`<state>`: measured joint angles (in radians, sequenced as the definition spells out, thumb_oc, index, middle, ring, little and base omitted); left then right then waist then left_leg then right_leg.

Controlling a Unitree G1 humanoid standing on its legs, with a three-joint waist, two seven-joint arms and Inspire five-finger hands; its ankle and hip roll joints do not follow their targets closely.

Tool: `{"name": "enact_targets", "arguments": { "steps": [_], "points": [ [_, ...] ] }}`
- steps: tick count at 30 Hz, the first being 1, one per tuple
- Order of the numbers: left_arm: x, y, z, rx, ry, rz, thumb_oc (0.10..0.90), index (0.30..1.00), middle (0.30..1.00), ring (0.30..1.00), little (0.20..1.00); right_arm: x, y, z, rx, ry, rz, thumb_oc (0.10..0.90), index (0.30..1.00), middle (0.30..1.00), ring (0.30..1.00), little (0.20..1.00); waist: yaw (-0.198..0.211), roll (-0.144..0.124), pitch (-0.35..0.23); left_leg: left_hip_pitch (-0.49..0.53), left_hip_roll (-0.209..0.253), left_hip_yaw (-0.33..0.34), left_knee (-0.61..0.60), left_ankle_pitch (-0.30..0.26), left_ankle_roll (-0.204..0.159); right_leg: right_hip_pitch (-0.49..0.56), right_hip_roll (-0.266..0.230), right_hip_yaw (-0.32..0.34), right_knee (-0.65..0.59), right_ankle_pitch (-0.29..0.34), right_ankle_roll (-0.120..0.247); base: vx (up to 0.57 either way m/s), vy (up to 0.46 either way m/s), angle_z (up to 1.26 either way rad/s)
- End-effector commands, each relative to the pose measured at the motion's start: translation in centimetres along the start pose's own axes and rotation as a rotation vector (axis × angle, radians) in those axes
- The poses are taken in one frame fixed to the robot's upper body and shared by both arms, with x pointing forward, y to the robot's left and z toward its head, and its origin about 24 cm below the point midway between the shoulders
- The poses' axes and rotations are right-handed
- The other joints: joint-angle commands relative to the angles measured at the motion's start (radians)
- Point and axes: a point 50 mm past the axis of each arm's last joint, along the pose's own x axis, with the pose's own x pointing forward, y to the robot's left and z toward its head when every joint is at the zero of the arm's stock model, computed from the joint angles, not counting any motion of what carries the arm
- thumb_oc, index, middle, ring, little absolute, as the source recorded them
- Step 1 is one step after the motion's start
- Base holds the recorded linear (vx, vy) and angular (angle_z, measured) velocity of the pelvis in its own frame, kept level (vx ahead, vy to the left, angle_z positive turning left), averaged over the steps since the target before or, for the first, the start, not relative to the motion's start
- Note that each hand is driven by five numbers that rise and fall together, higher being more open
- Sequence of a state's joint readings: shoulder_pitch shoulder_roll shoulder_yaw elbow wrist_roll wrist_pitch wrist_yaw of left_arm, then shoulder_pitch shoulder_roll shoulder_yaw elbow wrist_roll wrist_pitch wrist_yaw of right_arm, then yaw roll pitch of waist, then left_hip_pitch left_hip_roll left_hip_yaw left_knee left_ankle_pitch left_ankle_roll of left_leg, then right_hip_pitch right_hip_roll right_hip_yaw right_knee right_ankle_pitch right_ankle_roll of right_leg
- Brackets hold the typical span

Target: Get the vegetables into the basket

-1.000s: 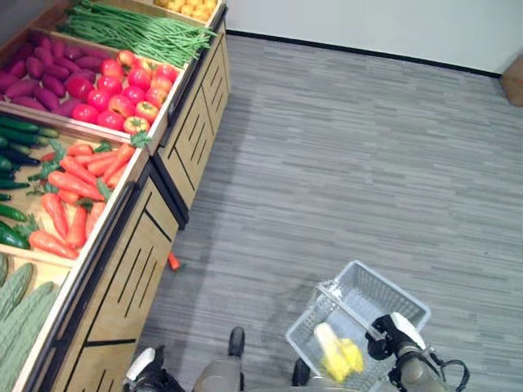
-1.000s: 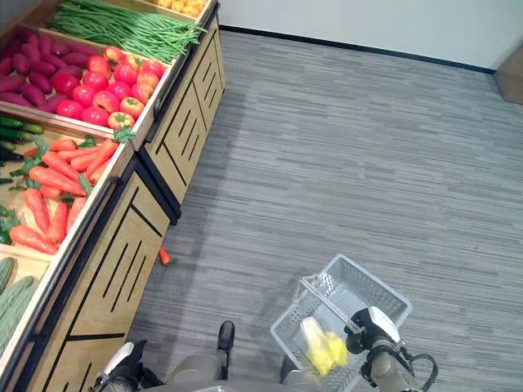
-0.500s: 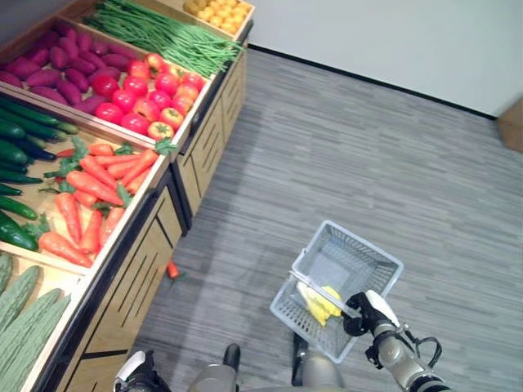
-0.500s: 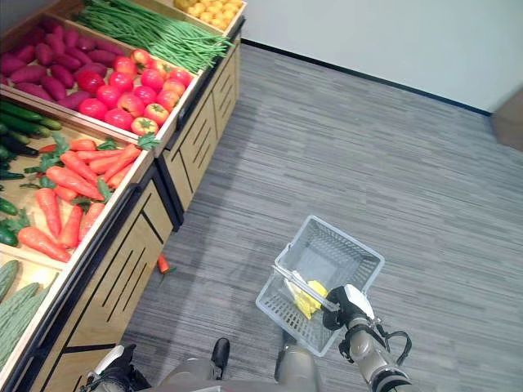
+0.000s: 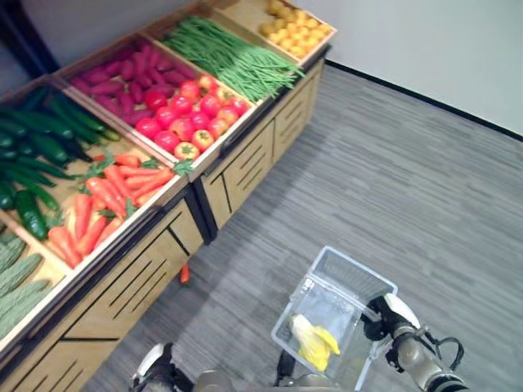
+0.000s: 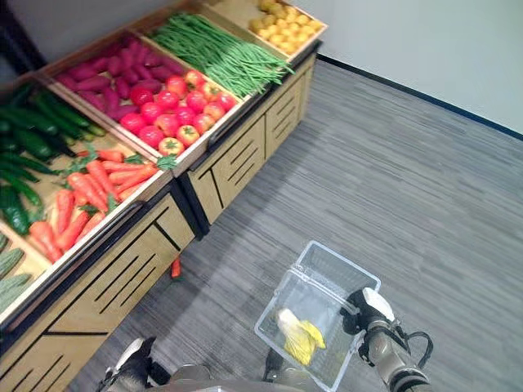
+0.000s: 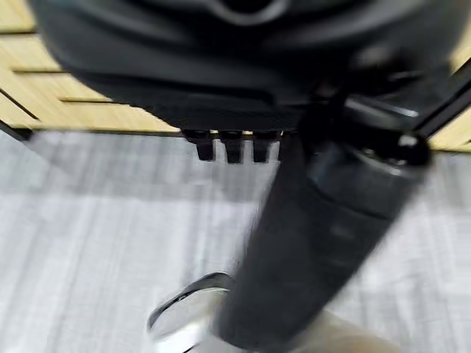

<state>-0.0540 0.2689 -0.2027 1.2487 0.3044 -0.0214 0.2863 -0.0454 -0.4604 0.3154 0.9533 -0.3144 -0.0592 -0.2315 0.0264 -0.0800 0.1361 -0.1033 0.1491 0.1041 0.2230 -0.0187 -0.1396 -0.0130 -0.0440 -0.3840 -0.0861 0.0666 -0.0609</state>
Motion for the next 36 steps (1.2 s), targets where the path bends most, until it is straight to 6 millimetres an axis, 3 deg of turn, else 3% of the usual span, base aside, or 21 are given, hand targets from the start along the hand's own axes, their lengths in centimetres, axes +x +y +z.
{"name": "enact_targets", "arguments": {
  "steps": [1,4,6,12,18,20,22,25,27,28,30,33,34,36],
  "points": [
    [0.3,2.0,-1.1,0.072,0.025,0.062,0.9,1.0,1.0,1.0,1.0,0.5,-4.7,0.3,0.064,-0.047,-0.197,0.4,0.3,0.3,0.3,0.3,-0.002,0.028,-0.001,-0.01,-0.001,0.056,-0.178,0.101,0.043,-0.03,-0.113,0.037,0.079,-0.011,0.188,0.09,-0.004,0.8],
    [0.3,2.0,-0.8,0.1,0.008,0.063,0.9,1.0,1.0,1.0,1.0,0.4,-4.8,0.4,0.059,-0.052,-0.205,0.4,0.3,0.3,0.3,0.3,0.003,0.042,-0.005,-0.031,-0.03,0.094,-0.251,0.14,0.051,-0.019,-0.109,0.009,0.088,-0.026,0.192,0.11,0.071,0.58],
    [0.2,1.8,-1.2,0.099,0.023,0.06,0.9,1.0,1.0,1.0,1.0,0.5,-4.7,0.6,0.059,-0.052,-0.208,0.4,0.3,0.3,0.3,0.3,0.006,0.041,-0.005,-0.016,-0.034,0.089,-0.269,0.131,0.062,-0.017,-0.111,0.018,0.106,-0.04,0.196,0.11,0.129,-0.05],
    [-0.1,1.7,-3.1,0.1,0.089,0.052,0.9,1.0,1.0,1.0,1.0,0.6,-2.7,0.6,0.076,-0.023,-0.152,0.4,0.3,0.3,0.3,0.3,0.017,-0.005,-0.014,0.006,-0.064,0.104,-0.24,0.068,0.103,-0.011,-0.161,0.061,0.144,-0.016,0.23,0.12,0.165,-0.13],
    [-0.2,2.0,-3.6,0.065,0.096,0.064,0.9,1.0,1.0,1.0,1.0,0.6,-1.0,0.1,0.086,0.031,-0.094,0.4,0.3,0.3,0.3,0.3,0.043,-0.039,-0.017,0.023,-0.103,0.096,-0.24,0.029,0.138,-0.025,-0.209,0.085,0.205,0.076,0.271,0.08,0.16,0.01],
    [-0.1,2.3,-3.5,0.059,0.088,0.072,0.9,1.0,1.0,1.0,1.0,0.6,-0.8,-0.1,0.102,0.053,-0.09,0.4,0.3,0.3,0.3,0.3,0.049,-0.035,-0.011,0.038,-0.114,0.081,-0.246,0.025,0.153,-0.054,-0.223,0.102,0.313,0.108,0.277,0.09,0.183,0.01],
    [0.0,2.7,-3.2,0.059,0.071,0.075,0.9,1.0,1.0,1.0,1.0,0.6,-0.8,0.0,0.127,0.059,-0.091,0.4,0.3,0.3,0.3,0.3,0.04,-0.026,-0.006,0.057,-0.117,0.046,-0.262,0.03,0.158,-0.098,-0.193,0.164,0.392,0.133,0.274,0.13,0.116,0.16],
    [0.1,3.0,-3.3,0.063,0.077,0.074,0.9,1.0,1.0,1.0,1.0,0.7,-0.9,0.1,0.135,0.059,-0.091,0.4,0.3,0.3,0.3,0.3,0.02,-0.01,0.002,0.095,-0.109,-0.003,-0.281,0.03,0.154,-0.165,-0.157,0.221,0.387,0.118,0.253,0.16,0.023,0.57],
    [0.2,3.3,-3.6,0.062,0.097,0.073,0.9,1.0,1.0,1.0,1.0,0.8,-1.0,0.2,0.149,0.06,-0.097,0.4,0.3,0.3,0.3,0.3,0.01,-0.009,0.007,0.113,-0.093,-0.026,-0.279,0.018,0.14,-0.177,-0.186,0.208,0.325,0.114,0.252,0.24,-0.137,0.87],
    [0.3,3.8,-3.5,0.074,0.088,0.078,0.9,1.0,1.0,1.0,1.0,1.0,-1.5,0.5,0.149,0.047,-0.109,0.4,0.3,0.3,0.3,0.3,-0.002,-0.014,0.008,0.127,-0.078,-0.054,-0.277,0.003,0.12,-0.199,-0.213,0.234,0.224,0.13,0.265,0.21,-0.168,0.27],
    [0.3,4.0,-3.6,0.077,0.092,0.078,0.9,1.0,1.0,1.0,1.0,1.0,-1.6,0.6,0.146,0.042,-0.112,0.4,0.3,0.3,0.3,0.3,-0.01,-0.015,0.011,0.14,-0.07,-0.067,-0.275,-0.007,0.113,-0.198,-0.218,0.249,0.191,0.142,0.271,0.21,-0.153,0.42],
    [0.5,5.1,-3.9,0.081,0.115,0.098,0.9,1.0,1.0,1.0,1.0,1.0,-1.7,0.9,0.128,0.027,-0.104,0.4,0.3,0.3,0.3,0.3,-0.034,-0.023,0.013,0.177,-0.043,-0.114,-0.269,-0.041,0.09,-0.213,-0.221,0.359,0.128,0.182,0.289,0.3,-0.238,0.46],
    [0.5,5.4,-4.0,0.08,0.124,0.107,0.9,1.0,1.0,1.0,1.0,0.9,-1.6,0.6,0.12,0.031,-0.096,0.4,0.3,0.3,0.3,0.3,-0.045,-0.027,0.008,0.186,-0.035,-0.138,-0.269,-0.05,0.083,-0.215,-0.208,0.415,0.133,0.178,0.291,0.29,-0.245,0.68],
    [0.6,6.1,-4.1,0.08,0.135,0.129,0.9,1.0,1.0,1.0,1.0,0.8,-1.4,0.2,0.139,0.044,-0.095,0.4,0.3,0.3,0.3,0.3,-0.05,-0.034,-0.008,0.203,-0.013,-0.166,-0.279,-0.048,0.066,-0.2,-0.181,0.432,0.135,0.129,0.283,0.24,-0.242,0.86]
  ]
}}
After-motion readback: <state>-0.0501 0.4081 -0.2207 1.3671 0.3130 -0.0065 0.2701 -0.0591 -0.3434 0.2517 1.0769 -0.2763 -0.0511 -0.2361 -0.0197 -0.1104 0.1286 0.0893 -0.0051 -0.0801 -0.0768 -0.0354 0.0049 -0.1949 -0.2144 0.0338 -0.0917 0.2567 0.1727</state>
